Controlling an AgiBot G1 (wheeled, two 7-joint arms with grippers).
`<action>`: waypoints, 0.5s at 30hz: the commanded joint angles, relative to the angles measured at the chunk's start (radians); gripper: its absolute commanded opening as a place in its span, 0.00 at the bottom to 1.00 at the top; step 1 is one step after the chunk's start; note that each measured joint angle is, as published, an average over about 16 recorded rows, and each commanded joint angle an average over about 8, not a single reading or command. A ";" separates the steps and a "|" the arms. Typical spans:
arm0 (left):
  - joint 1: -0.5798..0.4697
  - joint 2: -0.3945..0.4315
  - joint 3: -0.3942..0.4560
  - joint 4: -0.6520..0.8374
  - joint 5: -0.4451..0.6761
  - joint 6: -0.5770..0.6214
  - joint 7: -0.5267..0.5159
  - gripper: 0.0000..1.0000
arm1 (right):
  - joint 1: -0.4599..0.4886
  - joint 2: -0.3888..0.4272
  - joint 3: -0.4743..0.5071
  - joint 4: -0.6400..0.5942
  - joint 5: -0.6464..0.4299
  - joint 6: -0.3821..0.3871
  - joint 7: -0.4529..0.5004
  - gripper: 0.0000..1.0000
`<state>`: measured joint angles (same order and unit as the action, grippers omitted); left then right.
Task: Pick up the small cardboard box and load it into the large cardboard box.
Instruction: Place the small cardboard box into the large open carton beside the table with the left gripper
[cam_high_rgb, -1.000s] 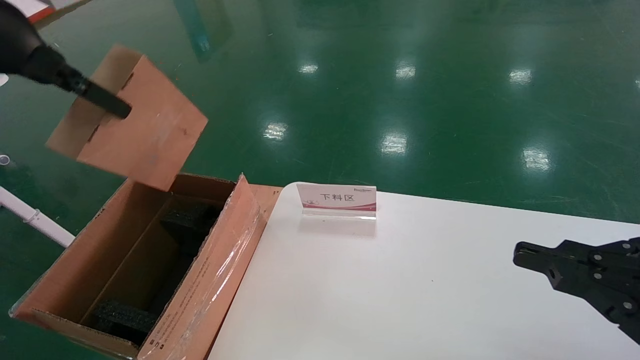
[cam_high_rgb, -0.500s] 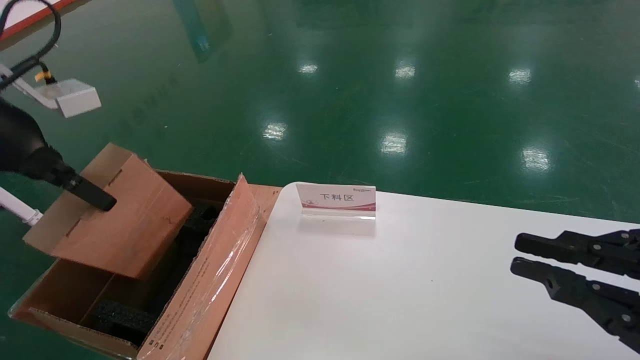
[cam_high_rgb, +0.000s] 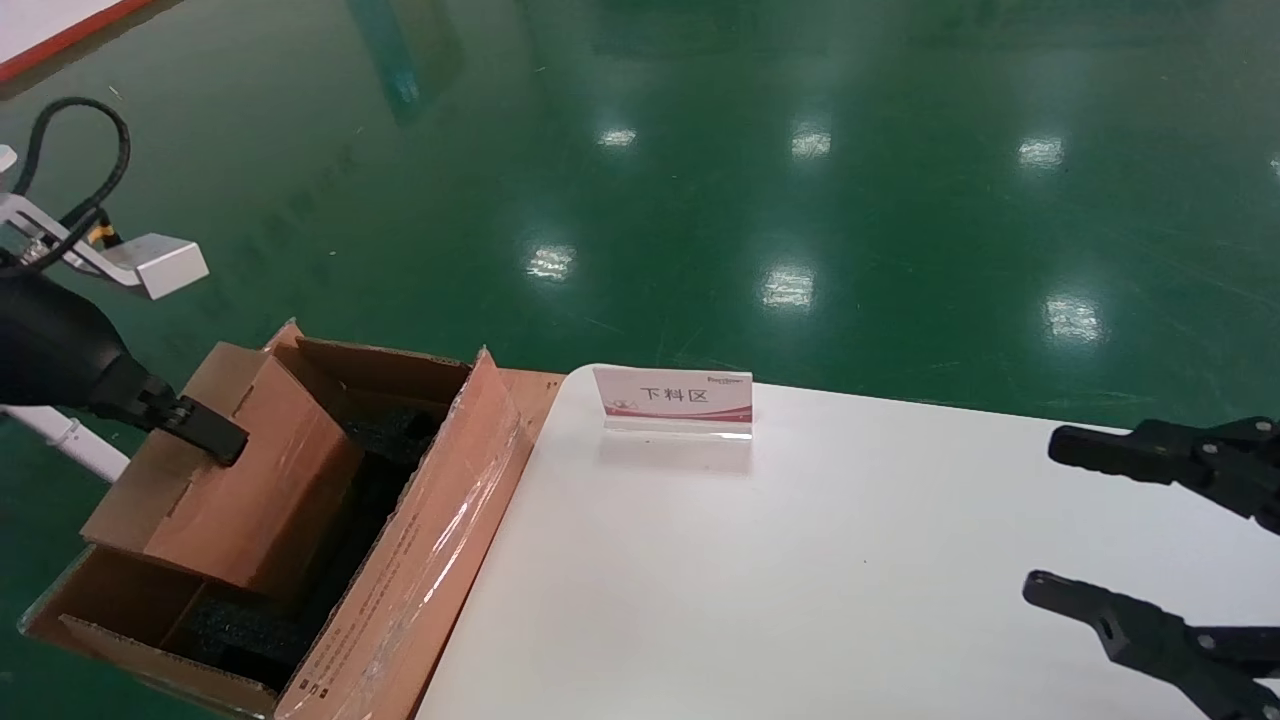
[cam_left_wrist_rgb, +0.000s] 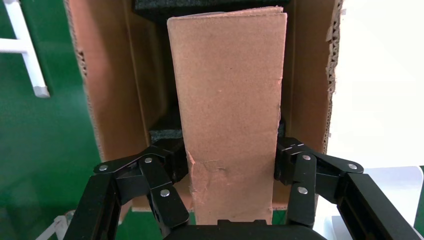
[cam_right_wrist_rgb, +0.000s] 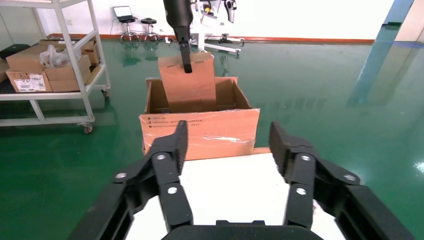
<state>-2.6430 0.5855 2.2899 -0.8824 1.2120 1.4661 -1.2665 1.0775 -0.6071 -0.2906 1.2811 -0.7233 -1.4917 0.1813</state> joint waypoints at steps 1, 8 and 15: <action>0.012 -0.007 0.002 -0.010 -0.001 -0.013 -0.006 0.00 | 0.000 0.000 0.000 0.000 0.000 0.000 0.000 1.00; 0.048 -0.017 0.010 -0.019 -0.002 -0.040 -0.016 0.00 | 0.000 0.000 -0.001 0.000 0.000 0.000 0.000 1.00; 0.077 -0.025 0.016 -0.021 -0.003 -0.060 -0.018 0.00 | 0.000 0.000 -0.001 0.000 0.001 0.000 0.000 1.00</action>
<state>-2.5668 0.5612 2.3056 -0.9009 1.2088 1.4065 -1.2838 1.0777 -0.6067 -0.2916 1.2811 -0.7226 -1.4913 0.1808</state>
